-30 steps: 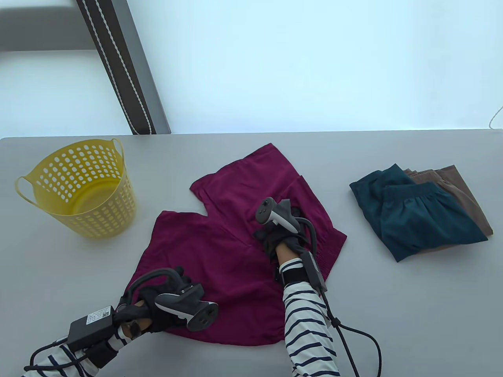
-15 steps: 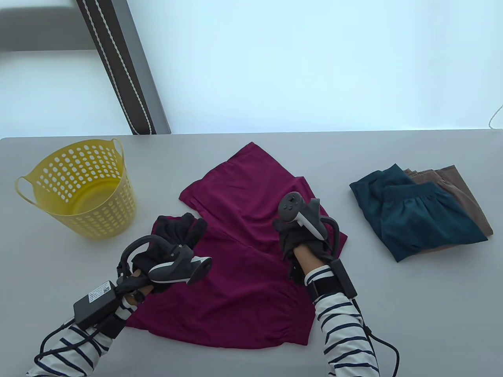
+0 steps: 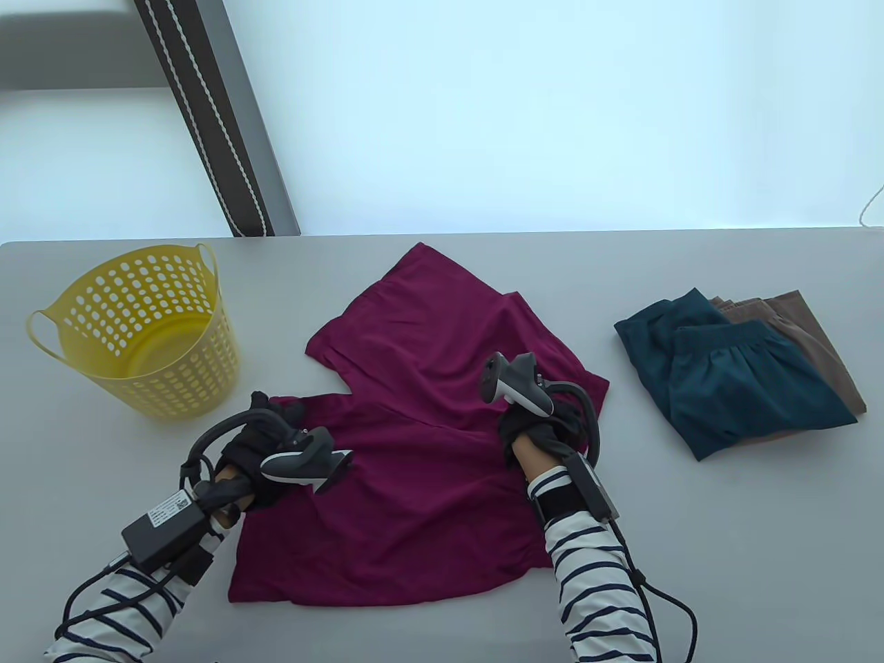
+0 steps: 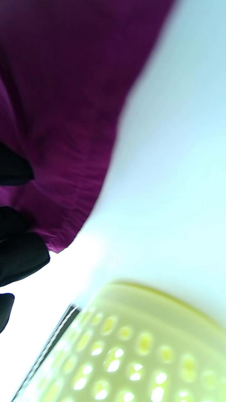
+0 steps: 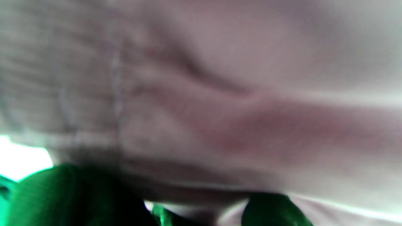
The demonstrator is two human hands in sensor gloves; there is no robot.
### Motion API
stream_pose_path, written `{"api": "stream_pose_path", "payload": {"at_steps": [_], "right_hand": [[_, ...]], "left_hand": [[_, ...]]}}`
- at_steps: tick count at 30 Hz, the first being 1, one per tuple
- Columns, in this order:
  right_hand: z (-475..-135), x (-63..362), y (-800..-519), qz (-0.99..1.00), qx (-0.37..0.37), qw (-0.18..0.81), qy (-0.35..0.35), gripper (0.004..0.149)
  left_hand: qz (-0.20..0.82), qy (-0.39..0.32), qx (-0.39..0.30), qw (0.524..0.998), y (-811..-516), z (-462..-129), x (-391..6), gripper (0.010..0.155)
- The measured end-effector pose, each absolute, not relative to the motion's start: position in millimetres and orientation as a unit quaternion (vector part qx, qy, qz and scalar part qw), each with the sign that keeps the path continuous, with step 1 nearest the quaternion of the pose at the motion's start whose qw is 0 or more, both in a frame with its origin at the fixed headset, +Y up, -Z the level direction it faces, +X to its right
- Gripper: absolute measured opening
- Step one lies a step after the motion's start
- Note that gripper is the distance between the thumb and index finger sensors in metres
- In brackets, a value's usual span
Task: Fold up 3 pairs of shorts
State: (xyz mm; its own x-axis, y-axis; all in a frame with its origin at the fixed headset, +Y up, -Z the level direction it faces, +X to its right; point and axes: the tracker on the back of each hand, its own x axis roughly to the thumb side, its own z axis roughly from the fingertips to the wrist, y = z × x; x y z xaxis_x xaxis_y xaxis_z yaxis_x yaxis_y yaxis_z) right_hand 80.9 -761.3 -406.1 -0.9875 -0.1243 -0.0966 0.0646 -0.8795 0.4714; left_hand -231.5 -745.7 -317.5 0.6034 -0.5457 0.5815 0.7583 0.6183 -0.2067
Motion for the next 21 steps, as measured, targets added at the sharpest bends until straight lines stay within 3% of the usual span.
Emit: {"api": "stream_pose_path", "payload": {"at_steps": [3, 7, 14, 17, 21], "right_hand": [[-411.9, 83.1, -771.4, -0.965, 0.064, 0.019, -0.254, 0.074], [-412.0, 90.0, -775.7, -0.965, 0.07, -0.035, -0.251, 0.073], [-402.1, 103.3, -770.8, -0.965, 0.084, -0.008, -0.247, 0.078], [-391.1, 112.9, -761.7, -0.962, 0.072, -0.056, -0.257, 0.085], [-341.1, 118.2, -729.6, -0.97, -0.081, -0.034, -0.226, 0.085]], "left_hand": [[-0.326, -0.256, -0.289, 0.863, -748.9, -298.6, -248.1, 0.083], [-0.343, -0.259, -0.277, 0.859, -764.4, -280.0, -260.8, 0.096], [-0.344, -0.25, -0.269, 0.864, -770.1, -274.3, -263.1, 0.098], [-0.346, -0.249, -0.268, 0.864, -771.0, -273.7, -263.4, 0.098], [-0.341, -0.251, -0.269, 0.865, -770.7, -273.6, -263.7, 0.098]]}}
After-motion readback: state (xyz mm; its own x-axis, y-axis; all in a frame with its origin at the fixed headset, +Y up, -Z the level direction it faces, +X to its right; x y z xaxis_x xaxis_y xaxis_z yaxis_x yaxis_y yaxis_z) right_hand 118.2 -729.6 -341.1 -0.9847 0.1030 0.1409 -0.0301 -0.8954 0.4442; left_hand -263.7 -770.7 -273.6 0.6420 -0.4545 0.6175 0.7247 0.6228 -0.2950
